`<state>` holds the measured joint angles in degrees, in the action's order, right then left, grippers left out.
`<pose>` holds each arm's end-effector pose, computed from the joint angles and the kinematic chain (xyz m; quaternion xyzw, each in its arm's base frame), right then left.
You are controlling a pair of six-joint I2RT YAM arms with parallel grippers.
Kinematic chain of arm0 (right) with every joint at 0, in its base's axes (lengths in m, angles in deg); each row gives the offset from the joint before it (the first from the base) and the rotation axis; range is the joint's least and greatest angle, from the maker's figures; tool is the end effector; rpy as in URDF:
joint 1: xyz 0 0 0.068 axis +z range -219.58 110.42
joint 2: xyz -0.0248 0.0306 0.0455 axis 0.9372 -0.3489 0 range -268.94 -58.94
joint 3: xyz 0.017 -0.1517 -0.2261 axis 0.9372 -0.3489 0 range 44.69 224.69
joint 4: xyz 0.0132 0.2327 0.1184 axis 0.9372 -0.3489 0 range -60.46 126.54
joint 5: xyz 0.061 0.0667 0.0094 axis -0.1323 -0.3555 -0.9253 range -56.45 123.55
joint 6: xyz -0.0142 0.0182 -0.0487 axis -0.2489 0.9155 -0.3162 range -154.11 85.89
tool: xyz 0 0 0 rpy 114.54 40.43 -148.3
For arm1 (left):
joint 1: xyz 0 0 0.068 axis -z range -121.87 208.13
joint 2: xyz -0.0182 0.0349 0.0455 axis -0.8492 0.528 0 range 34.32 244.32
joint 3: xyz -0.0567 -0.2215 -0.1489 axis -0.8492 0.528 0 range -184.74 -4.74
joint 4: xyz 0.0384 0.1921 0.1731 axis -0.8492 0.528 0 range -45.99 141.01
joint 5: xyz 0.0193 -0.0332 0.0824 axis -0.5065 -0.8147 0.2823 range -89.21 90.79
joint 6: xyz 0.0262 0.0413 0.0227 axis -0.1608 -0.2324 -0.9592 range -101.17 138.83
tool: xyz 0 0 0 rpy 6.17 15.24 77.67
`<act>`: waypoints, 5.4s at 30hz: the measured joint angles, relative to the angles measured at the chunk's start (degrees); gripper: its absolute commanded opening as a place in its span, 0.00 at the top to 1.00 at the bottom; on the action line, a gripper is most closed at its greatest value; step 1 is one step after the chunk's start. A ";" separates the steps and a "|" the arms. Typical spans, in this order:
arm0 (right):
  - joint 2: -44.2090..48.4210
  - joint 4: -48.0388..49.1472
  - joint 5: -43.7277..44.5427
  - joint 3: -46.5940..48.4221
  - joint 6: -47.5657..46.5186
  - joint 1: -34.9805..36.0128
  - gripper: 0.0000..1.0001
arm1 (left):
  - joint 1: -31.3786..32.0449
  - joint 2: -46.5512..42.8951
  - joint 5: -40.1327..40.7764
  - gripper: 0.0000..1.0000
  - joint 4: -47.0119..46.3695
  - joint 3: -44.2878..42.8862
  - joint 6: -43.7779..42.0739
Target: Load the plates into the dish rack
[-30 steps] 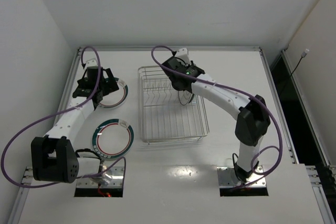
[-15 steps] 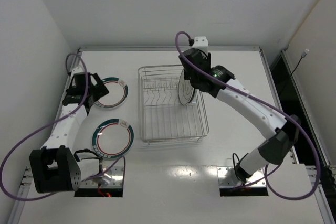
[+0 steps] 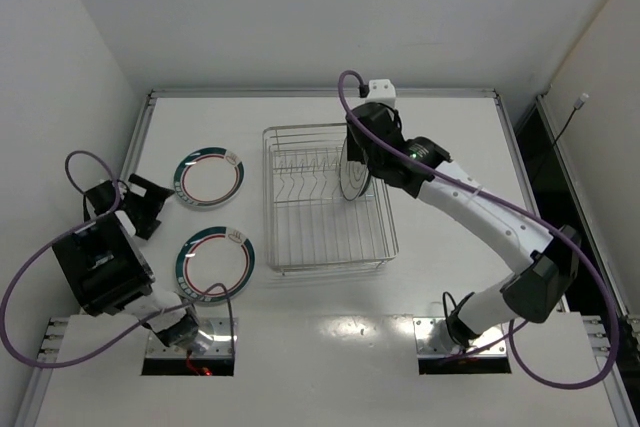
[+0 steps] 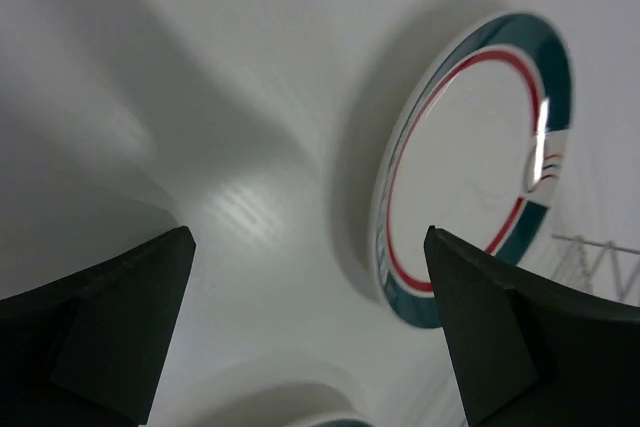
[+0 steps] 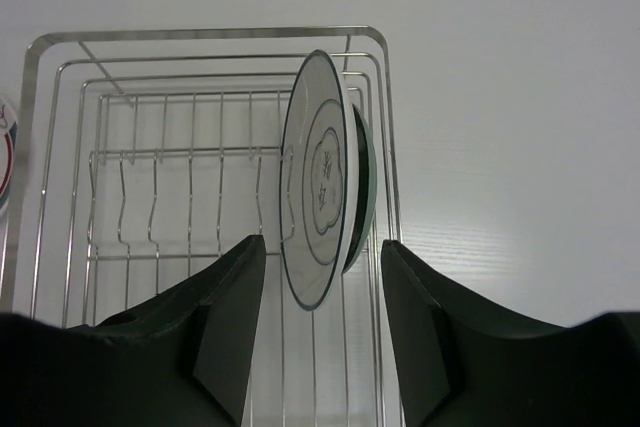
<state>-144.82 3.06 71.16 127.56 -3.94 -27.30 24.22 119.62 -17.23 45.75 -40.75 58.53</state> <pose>0.2595 0.2066 0.3631 0.0552 0.8559 0.0196 0.5139 0.2314 0.1423 0.1463 -0.5159 0.7768 -0.1641 0.3217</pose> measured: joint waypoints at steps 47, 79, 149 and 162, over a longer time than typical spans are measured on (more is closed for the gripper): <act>14.16 36.22 -45.29 -24.46 7.87 -13.73 0.00 | 20.65 -5.86 -31.95 1.00 -34.67 -7.74 25.00; -1.92 5.49 -3.67 -6.16 -2.97 -1.16 1.00 | 21.40 -16.57 5.46 0.01 30.05 -17.14 -10.62; -3.13 -7.69 -20.22 13.42 -0.68 -3.91 0.46 | 19.80 -25.70 21.73 0.01 55.32 0.63 18.84; 0.85 -7.23 -21.59 11.30 -1.07 -4.70 0.46 | 26.86 -8.48 17.53 0.09 44.57 1.70 22.88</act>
<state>-143.97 -4.17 49.56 138.86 -5.01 -32.00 51.08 111.14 0.30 90.32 -39.04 81.41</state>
